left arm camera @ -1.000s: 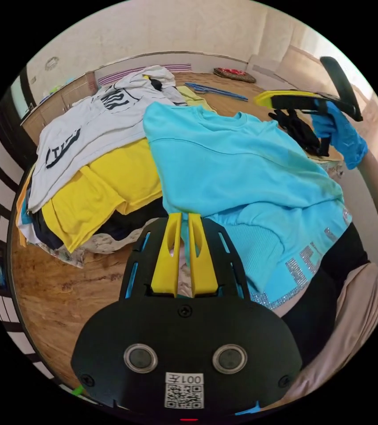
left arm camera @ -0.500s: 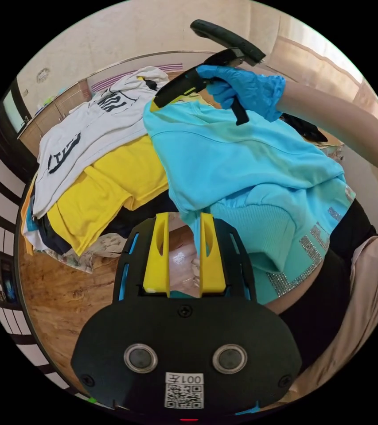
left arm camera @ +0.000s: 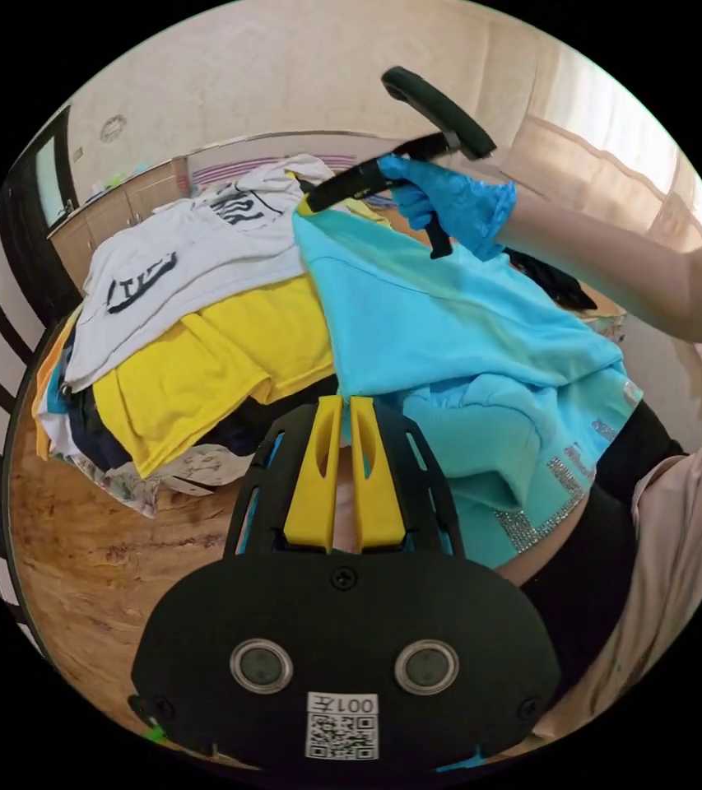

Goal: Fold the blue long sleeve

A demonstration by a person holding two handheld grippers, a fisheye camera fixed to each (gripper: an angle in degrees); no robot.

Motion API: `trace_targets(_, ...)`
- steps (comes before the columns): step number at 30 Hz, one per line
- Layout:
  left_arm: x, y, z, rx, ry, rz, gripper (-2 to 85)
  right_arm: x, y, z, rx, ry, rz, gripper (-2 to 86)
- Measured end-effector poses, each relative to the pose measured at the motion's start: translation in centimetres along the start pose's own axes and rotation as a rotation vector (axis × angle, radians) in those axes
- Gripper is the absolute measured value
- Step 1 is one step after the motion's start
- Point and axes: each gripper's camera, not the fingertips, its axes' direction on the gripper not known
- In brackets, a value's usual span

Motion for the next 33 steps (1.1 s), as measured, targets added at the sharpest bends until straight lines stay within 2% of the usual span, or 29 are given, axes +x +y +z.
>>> trace_targets(5,-1.3,0.6,-2.0,0.061,0.032,-0.045,-1.4,-0.1,-0.8,1.0,-0.026,0.004,-0.004,0.6)
trace_targets(12,-1.4,0.2,1.0,-0.071,-0.029,-0.058,-1.3,-1.5,0.4,4.3,-0.107,0.043,-0.016,0.8)
trace_targets(18,-1.0,0.0,1.0,-0.141,-0.061,-0.096,-1.0,-1.4,3.4,-4.0,0.036,0.094,-0.062,1.6)
trace_targets(22,-0.3,0.3,-0.3,-0.164,-0.113,-0.082,-1.3,0.7,8.8,-12.5,0.114,0.225,-0.054,2.4)
trace_targets(26,0.9,0.3,-2.3,-0.116,-0.015,-0.006,-0.9,1.8,16.2,-18.5,0.064,0.306,-0.053,4.1)
trace_targets(33,4.1,-0.3,-4.7,-0.106,0.14,0.232,2.0,0.1,28.0,-22.4,-0.119,0.123,0.0,7.3)
